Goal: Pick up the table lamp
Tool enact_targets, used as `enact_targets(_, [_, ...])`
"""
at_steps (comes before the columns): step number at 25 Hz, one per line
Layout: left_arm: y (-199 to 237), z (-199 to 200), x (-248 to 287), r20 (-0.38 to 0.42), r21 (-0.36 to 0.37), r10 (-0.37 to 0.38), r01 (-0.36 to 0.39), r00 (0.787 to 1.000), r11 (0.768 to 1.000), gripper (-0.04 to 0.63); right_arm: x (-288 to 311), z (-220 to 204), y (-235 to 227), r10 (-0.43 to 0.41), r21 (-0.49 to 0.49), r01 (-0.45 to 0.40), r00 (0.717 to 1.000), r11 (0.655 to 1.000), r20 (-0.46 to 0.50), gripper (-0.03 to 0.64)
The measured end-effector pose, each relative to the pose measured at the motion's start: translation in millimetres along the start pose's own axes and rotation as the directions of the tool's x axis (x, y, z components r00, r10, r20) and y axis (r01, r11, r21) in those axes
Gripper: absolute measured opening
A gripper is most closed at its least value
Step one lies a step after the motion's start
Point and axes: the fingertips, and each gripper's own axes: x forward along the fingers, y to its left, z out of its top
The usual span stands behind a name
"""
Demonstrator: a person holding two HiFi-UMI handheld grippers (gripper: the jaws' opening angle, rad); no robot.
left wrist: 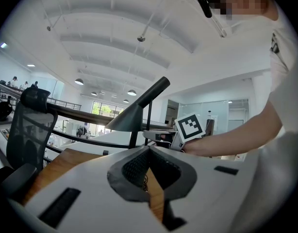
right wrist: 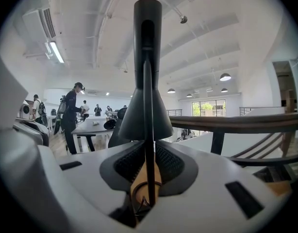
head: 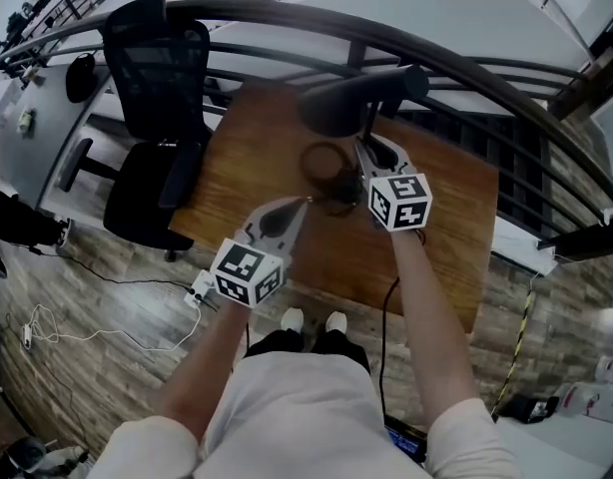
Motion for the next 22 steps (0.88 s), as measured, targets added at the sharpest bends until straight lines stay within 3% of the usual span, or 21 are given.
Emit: enact_targets(22, [1,-3,-3,-0.007,-0.011,0.036,-0.036,0.999,0.999,0.006,6,5,0,0.054,-0.014,-0.054,0.998,0.998,-0.013,0.064])
